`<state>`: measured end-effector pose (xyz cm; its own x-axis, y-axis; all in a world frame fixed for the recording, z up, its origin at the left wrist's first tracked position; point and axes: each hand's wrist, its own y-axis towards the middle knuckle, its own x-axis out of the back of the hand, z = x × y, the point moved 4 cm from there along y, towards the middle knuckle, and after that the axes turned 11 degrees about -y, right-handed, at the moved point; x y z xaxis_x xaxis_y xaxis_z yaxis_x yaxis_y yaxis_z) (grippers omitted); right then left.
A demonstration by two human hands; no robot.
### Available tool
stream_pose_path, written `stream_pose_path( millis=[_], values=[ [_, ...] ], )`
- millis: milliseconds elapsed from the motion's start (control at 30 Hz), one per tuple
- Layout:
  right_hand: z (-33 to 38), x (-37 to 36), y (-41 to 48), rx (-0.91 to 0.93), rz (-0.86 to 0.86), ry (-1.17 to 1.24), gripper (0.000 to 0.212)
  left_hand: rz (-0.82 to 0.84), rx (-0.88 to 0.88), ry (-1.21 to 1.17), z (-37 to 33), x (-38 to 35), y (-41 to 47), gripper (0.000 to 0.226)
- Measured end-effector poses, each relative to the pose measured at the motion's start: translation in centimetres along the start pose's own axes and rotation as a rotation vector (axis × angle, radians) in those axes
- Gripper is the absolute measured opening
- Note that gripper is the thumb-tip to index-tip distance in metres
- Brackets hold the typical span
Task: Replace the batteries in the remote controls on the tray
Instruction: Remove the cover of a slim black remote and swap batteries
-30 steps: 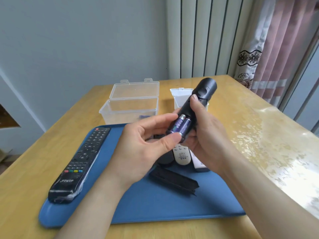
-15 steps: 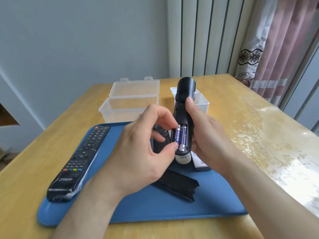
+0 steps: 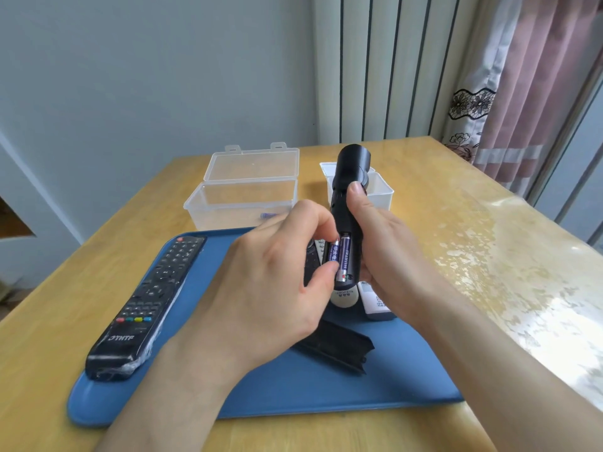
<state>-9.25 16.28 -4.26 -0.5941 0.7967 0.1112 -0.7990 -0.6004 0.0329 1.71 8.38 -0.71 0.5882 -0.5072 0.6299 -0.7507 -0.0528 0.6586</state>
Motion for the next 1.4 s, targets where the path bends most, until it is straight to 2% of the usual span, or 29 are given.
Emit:
stream_pose_path(
  millis=[300, 433, 667, 800, 900, 967, 1033, 1067, 1133, 1167, 1200, 1333, 1400],
  values=[
    [0.5, -0.9, -1.0, 0.100, 0.054, -0.148, 0.057, -0.035, 0.146, -0.253, 1.5, -0.7, 0.5, 0.023],
    [0.6, -1.3, -1.1, 0.081, 0.082, -0.129, 0.058, -0.076, 0.182, -0.402, 2.0, -0.8, 0.5, 0.026],
    [0.5, -1.6, -1.1, 0.076, 0.085, -0.103, 0.059, -0.140, 0.198, -0.488, 2.0, -0.5, 0.2, 0.030],
    [-0.2, -1.3, -0.2, -0.024, 0.019, -0.031, 0.055, -0.334, 0.325, -0.851, 2.4, -0.1, 0.2, 0.043],
    [-0.6, -1.1, 0.3, -0.045, 0.026, 0.002, 0.060, -0.507, 0.589, -1.416, 3.4, -0.6, 0.1, 0.037],
    [-0.8, -1.0, 0.4, -0.050, 0.034, -0.008, 0.061, -0.520, 0.765, -1.623, 4.1, -0.9, -0.2, 0.038],
    [-0.9, -0.8, 0.5, -0.071, 0.038, -0.011, 0.061, -0.379, 0.789, -1.527, 3.8, -0.6, -0.2, 0.030],
    [-0.9, -0.7, 0.5, -0.088, 0.041, -0.017, 0.060, -0.264, 0.715, -1.332, 3.4, -0.3, -0.2, 0.025],
    [-0.9, -0.5, 0.5, -0.114, 0.050, -0.029, 0.057, -0.041, 0.444, -0.763, 2.0, 0.2, 0.0, 0.018],
    [-0.9, -0.4, 0.5, -0.120, 0.057, -0.043, 0.056, 0.031, 0.334, -0.545, 1.5, 0.0, 0.0, 0.012],
    [-1.0, -0.4, 0.5, -0.128, 0.060, -0.058, 0.056, 0.073, 0.275, -0.428, 1.4, -0.2, 0.0, 0.010],
    [-1.2, -0.2, 0.6, -0.143, 0.080, -0.100, 0.058, 0.063, 0.307, -0.416, 1.8, -0.3, -0.2, 0.022],
    [-1.4, -0.3, 0.6, -0.138, 0.095, -0.124, 0.060, 0.067, 0.268, -0.388, 1.6, -0.2, -0.1, 0.025]
  ],
)
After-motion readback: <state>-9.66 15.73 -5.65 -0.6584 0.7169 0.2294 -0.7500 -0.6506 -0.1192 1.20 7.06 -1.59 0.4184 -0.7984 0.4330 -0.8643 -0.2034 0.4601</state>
